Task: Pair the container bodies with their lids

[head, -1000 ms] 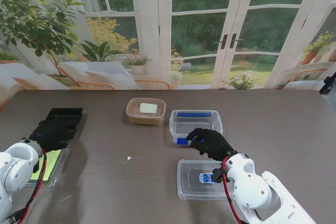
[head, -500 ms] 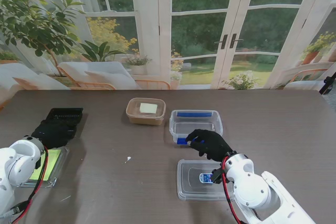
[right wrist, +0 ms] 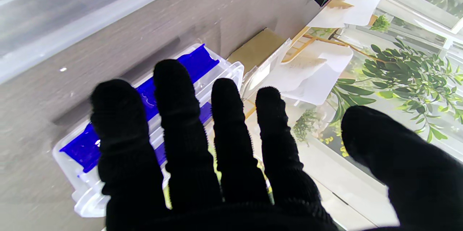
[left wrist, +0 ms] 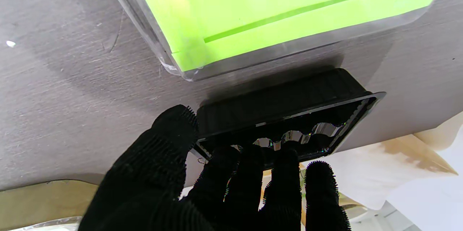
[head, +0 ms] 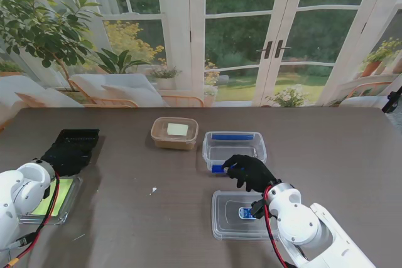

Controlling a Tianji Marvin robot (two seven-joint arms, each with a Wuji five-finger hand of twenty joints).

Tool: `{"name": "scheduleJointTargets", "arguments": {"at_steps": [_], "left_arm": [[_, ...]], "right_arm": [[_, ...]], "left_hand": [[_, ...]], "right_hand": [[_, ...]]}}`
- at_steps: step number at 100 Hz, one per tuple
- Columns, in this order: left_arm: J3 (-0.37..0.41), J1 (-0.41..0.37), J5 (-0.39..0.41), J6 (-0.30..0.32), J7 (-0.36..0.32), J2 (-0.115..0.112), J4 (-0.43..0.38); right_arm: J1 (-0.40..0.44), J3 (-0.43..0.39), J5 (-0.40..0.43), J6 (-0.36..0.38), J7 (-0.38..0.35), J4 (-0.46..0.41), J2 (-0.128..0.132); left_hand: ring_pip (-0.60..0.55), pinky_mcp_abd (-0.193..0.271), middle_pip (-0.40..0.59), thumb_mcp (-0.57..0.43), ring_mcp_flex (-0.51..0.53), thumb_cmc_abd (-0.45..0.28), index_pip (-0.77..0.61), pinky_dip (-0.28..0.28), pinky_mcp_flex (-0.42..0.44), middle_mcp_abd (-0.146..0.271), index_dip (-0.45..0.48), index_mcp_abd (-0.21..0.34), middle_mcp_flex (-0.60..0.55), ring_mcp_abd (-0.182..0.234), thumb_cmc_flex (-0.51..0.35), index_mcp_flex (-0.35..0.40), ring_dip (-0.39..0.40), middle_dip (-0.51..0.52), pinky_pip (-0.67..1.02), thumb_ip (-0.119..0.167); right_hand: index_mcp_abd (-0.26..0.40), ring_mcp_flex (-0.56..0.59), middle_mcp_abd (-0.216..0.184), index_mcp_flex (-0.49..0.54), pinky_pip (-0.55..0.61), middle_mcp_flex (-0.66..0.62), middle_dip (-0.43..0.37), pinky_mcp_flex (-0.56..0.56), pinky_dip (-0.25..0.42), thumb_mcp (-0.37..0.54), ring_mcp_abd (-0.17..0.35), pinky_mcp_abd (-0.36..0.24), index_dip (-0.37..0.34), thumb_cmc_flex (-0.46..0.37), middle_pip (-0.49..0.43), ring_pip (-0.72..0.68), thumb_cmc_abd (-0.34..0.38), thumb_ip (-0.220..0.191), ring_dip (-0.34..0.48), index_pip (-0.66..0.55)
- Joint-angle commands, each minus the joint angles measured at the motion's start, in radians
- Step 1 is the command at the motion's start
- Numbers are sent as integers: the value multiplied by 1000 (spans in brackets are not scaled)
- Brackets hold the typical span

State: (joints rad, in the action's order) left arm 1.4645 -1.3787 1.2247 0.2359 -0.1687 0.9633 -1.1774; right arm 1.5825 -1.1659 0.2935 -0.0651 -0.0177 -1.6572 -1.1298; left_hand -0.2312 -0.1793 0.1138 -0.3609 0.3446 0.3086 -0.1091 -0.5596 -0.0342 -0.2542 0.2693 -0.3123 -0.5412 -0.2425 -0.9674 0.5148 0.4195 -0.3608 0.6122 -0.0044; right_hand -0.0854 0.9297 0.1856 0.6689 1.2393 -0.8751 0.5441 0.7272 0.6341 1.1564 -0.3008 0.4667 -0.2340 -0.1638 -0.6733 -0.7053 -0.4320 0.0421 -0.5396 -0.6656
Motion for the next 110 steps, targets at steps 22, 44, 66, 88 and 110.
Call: {"name": "scheduleJointTargets", "arguments": {"at_steps": [22, 44, 66, 88, 110], "left_arm": [[-24, 21, 28, -21, -7, -7, 29], [-58, 52, 25, -23, 12, -12, 79], [-100, 83, 17, -19, 95, -17, 149], [-136, 115, 13, -6, 177, -20, 203], [-192, 157, 2, -5, 250, -25, 268]], "right_arm": [[4, -1, -15, -8, -22, 0, -5], [9, -6, -25, -21, -35, -10, -3], [8, -4, -46, -36, -42, -11, -4], [3, 1, -62, -48, -51, -8, -5], [5, -3, -75, -62, -60, -13, -4]], "left_hand": [[-17, 6, 5, -38, 21, 44, -5, 31, 25, -16, 7, -30, -26, -1, 8, -1, 16, -17, 49, -40], [-29, 2, 9, -48, 35, 42, -7, 39, 14, -15, 8, -28, -31, -3, 4, 2, 20, -21, 69, -40], [-140, -24, 71, -106, 109, 56, -56, 14, -40, -21, 37, -27, -117, -27, -17, 57, 98, -96, 205, -45], [-313, -35, 194, -171, 215, 72, -200, -6, -132, -4, 116, 25, -240, -47, -61, 146, 207, -268, 351, -57], [-471, -55, 132, -17, 323, 115, -609, -34, -221, 33, 205, 93, -435, -47, -265, 123, 307, -752, 459, -66]], "right_hand": [[-7, 38, 20, 25, -10, -36, -8, -308, -10, -47, -14, 3, 4, -8, 8, -2, 12, 26, 7, 3], [-10, 40, 23, 25, -10, -41, -9, -308, -10, -48, -17, 5, 4, -9, 10, -1, 15, 26, 7, 3], [-13, 41, 25, 23, -11, -44, -9, -310, -11, -47, -20, 6, 4, -9, 11, -1, 19, 26, 7, 2], [-17, 39, 28, 20, -11, -46, -9, -313, -11, -47, -23, 6, 4, -10, 11, 0, 22, 26, 7, 1], [-20, 38, 32, 17, -12, -46, -9, -315, -10, -49, -26, 8, 4, -12, 11, -1, 24, 27, 7, 2]]}}
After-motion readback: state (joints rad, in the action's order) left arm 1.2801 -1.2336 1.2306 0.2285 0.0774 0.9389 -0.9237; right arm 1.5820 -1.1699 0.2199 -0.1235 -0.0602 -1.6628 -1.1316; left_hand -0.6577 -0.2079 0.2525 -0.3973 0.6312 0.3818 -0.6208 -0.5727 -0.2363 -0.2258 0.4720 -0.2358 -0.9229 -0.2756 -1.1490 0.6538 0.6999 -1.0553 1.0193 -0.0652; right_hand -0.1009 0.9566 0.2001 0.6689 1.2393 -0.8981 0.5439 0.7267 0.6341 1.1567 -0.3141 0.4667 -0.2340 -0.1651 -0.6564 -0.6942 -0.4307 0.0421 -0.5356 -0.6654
